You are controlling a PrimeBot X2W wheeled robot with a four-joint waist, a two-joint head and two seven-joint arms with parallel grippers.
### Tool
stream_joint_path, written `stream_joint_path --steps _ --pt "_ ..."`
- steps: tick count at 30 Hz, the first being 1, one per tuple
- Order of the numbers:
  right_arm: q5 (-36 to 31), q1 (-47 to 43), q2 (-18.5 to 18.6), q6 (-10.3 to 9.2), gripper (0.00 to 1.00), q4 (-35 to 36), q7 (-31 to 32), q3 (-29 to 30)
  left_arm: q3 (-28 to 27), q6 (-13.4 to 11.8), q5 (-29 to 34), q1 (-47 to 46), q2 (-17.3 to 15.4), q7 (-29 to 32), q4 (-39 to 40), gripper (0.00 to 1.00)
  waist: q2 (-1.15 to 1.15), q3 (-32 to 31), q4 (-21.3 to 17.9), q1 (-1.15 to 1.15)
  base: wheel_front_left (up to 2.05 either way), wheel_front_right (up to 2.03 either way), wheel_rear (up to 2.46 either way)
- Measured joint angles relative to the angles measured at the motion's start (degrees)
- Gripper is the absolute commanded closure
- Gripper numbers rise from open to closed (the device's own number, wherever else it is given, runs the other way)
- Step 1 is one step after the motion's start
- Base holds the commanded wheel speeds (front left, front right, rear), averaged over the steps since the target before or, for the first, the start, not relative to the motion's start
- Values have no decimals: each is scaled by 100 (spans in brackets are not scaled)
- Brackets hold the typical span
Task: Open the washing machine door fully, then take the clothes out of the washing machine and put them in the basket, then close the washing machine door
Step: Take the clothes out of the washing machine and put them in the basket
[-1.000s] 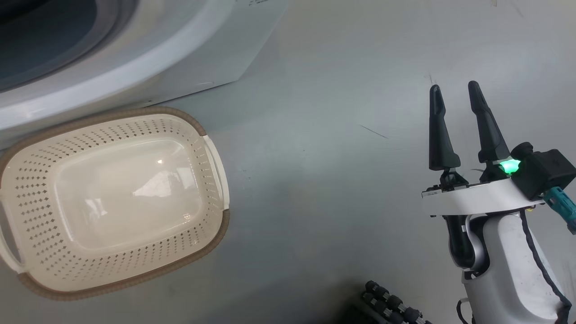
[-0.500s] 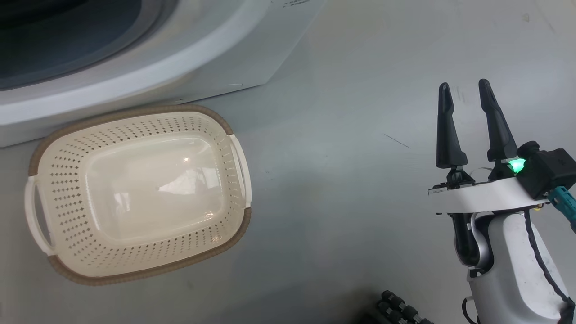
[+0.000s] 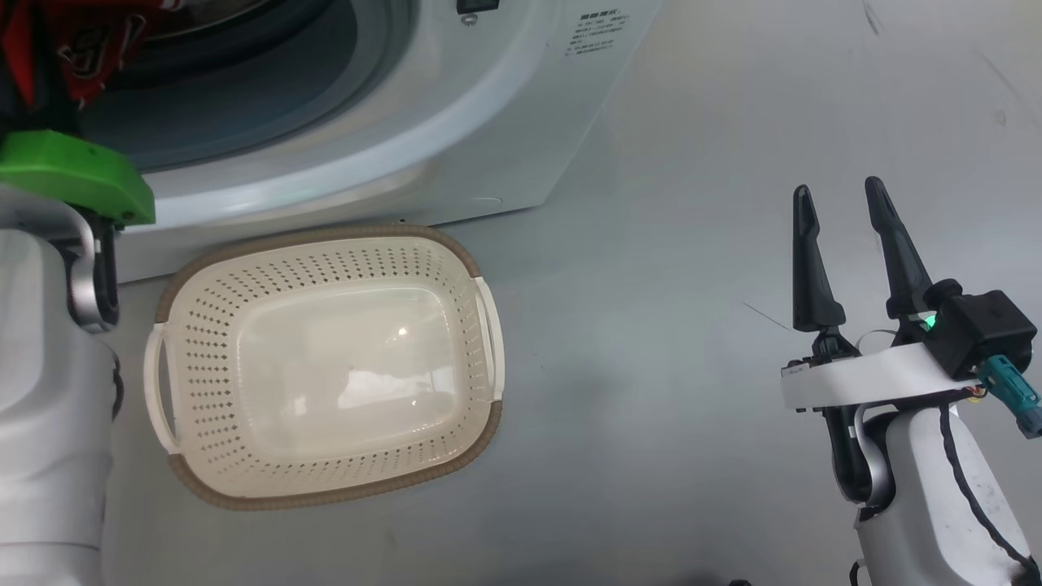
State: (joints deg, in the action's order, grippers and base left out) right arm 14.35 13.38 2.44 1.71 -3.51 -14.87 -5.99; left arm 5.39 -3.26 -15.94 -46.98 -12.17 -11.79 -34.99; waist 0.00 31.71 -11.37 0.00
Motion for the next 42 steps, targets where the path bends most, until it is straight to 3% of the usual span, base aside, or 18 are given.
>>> stream_joint_path --steps 17,32,42 --pt "-141 -427 105 73 0 -70 0 158 137 -32 -52 1070 568 -258 1144 100 0 -796 552 0 0 0 0" --pt "-246 -705 121 112 0 -90 0 205 213 -76 185 1752 721 -267 2841 100 0 -1335 886 0 0 0 0" --pt "-248 -725 115 126 0 -57 0 148 436 -105 198 2578 775 -292 3069 100 0 -1399 959 0 0 0 0"
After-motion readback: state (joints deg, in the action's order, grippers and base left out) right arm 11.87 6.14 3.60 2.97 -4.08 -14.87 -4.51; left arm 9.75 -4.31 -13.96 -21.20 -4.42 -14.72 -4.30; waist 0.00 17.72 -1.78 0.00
